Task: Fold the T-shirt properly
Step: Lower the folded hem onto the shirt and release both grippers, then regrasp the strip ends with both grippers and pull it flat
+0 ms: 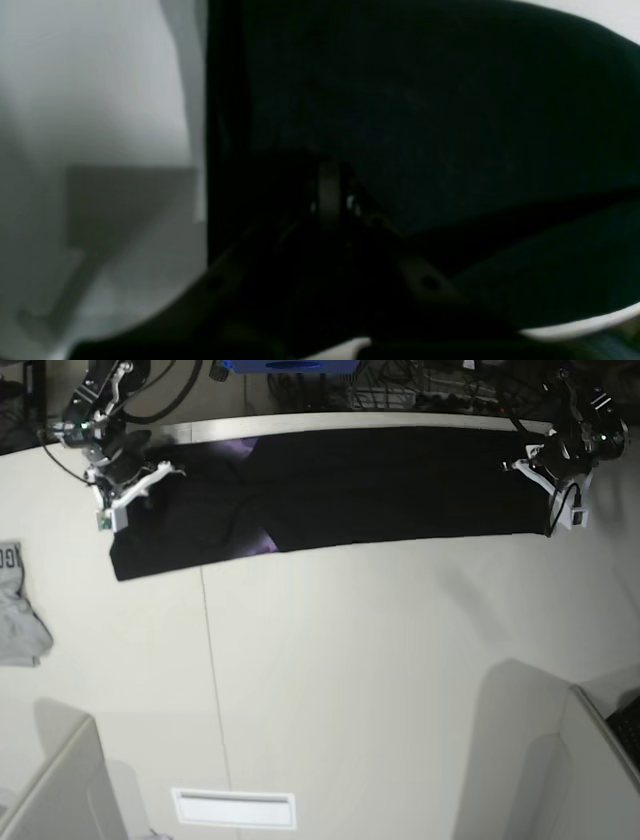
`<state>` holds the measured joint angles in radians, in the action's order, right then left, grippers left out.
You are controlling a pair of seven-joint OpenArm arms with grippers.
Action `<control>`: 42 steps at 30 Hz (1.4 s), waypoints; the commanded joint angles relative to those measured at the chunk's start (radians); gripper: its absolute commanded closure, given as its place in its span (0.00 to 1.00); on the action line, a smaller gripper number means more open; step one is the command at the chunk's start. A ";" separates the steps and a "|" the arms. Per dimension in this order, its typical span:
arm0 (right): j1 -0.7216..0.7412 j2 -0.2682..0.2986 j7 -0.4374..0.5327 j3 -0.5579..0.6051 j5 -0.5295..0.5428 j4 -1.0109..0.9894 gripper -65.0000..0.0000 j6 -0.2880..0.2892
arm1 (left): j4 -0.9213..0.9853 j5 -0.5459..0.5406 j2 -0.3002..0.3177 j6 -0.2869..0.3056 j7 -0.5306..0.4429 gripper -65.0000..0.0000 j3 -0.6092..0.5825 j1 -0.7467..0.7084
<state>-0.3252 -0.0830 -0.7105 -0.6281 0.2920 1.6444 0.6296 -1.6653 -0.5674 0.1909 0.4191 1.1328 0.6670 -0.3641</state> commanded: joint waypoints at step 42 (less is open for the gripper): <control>0.142 -0.031 -0.192 0.080 -0.063 0.330 1.00 0.042 | 0.041 0.013 -0.034 0.206 0.016 0.10 0.256 0.193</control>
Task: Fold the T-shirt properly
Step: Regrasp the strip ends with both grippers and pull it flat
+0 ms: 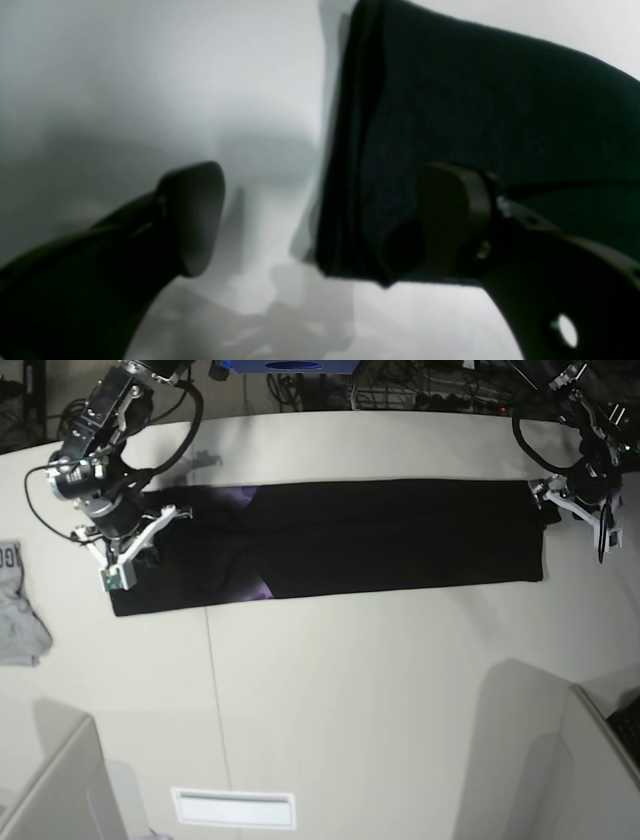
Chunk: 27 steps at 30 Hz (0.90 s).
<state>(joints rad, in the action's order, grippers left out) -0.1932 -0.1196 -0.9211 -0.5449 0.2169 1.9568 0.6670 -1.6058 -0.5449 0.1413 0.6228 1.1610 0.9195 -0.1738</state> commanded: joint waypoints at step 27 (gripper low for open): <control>-0.012 -0.001 0.026 -0.013 0.039 0.020 1.00 0.004 | -0.092 -0.002 0.106 -0.057 -0.184 1.00 -0.106 -0.076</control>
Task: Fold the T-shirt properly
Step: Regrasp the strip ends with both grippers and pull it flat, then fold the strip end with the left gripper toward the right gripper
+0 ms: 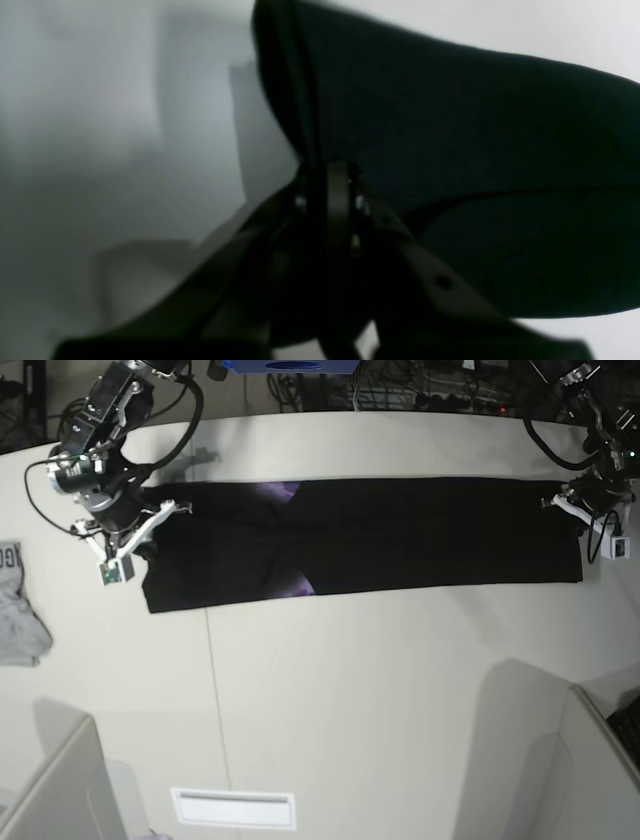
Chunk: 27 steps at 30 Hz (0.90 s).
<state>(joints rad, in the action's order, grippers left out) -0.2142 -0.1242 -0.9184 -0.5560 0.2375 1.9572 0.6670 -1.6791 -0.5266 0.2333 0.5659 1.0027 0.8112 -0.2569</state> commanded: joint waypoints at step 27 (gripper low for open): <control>0.020 0.010 0.017 -0.003 0.121 0.017 1.00 -0.059 | -0.249 -0.020 -0.177 -0.286 -0.031 1.00 -0.714 -0.002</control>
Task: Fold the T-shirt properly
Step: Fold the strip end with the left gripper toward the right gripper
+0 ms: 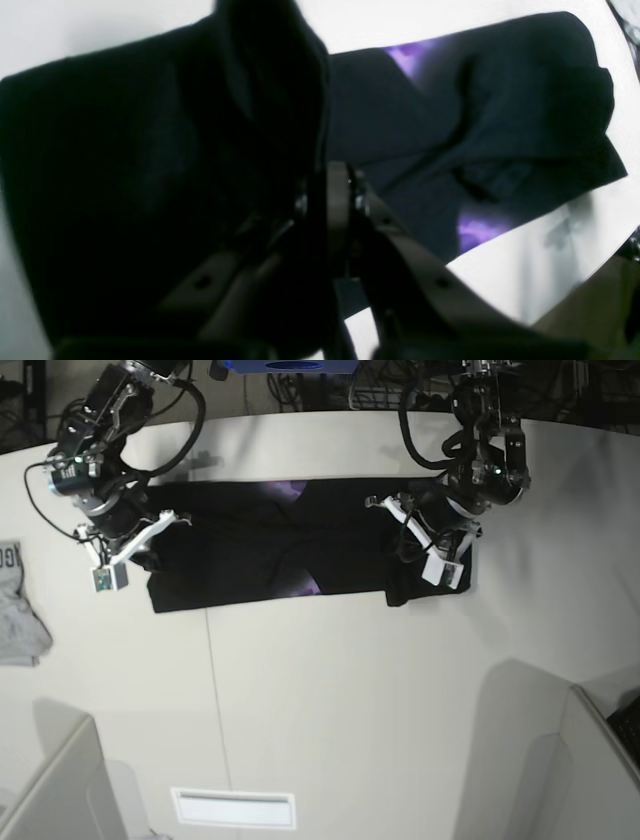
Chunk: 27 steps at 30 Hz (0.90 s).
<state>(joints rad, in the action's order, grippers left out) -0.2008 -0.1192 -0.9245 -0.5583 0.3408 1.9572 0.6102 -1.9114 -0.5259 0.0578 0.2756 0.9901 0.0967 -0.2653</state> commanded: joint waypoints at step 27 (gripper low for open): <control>0.013 0.006 0.023 -0.001 0.017 0.017 1.00 -0.003 | 0.045 -0.027 0.000 -0.091 -0.012 1.00 -0.150 0.030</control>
<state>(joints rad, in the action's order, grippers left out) -0.1974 -0.1188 -0.9245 -0.5583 0.3408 1.9572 0.6098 -1.8458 -0.5323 0.0582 0.1799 0.9920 -0.0544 -0.2398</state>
